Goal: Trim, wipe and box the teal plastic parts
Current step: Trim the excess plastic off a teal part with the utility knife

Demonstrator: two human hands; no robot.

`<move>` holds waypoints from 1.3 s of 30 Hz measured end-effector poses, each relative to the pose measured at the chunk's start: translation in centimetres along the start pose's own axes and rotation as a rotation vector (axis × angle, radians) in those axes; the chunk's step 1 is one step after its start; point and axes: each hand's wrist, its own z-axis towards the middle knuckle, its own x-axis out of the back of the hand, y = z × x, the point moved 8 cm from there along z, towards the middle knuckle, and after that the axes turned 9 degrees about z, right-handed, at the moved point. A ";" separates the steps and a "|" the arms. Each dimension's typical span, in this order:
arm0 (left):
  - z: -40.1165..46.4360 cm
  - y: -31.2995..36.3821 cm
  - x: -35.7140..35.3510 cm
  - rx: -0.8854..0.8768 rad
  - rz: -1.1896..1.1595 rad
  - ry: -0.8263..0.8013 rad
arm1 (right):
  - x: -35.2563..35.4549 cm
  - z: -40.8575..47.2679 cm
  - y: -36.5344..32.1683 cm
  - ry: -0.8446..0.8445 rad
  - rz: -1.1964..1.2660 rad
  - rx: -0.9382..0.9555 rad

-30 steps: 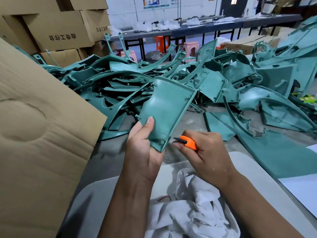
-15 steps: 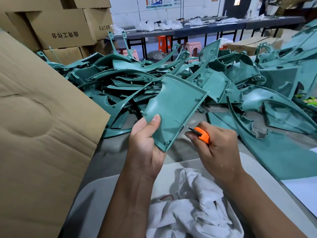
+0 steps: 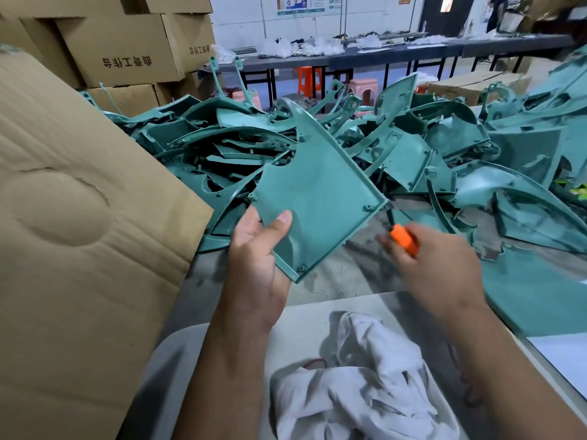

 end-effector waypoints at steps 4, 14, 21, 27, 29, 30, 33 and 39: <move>0.2 -0.2 1.4 -0.010 0.009 0.103 | -3.3 -0.5 -1.0 -0.247 -0.185 -0.006; 0.6 -0.6 3.0 0.006 -0.027 0.302 | 0.4 -2.0 -5.9 0.095 0.440 0.341; 0.5 -0.9 1.3 -0.002 -0.004 0.219 | -1.9 -3.1 -8.3 -0.146 0.504 0.449; 0.5 -0.8 1.2 0.014 0.030 0.175 | 0.7 -1.8 -5.3 0.109 0.523 0.330; 0.5 -1.1 1.3 0.025 0.051 0.161 | 1.7 -1.2 -3.8 0.231 0.495 0.223; 0.5 -1.1 1.3 0.026 0.056 0.157 | 2.1 -1.0 -3.4 0.271 0.482 0.200; 0.4 -1.0 1.2 0.022 0.045 0.162 | 2.4 -1.7 -4.6 0.249 0.490 0.339; 0.3 -1.2 0.6 0.056 -0.012 0.191 | -0.1 -3.0 -8.1 0.011 0.490 0.528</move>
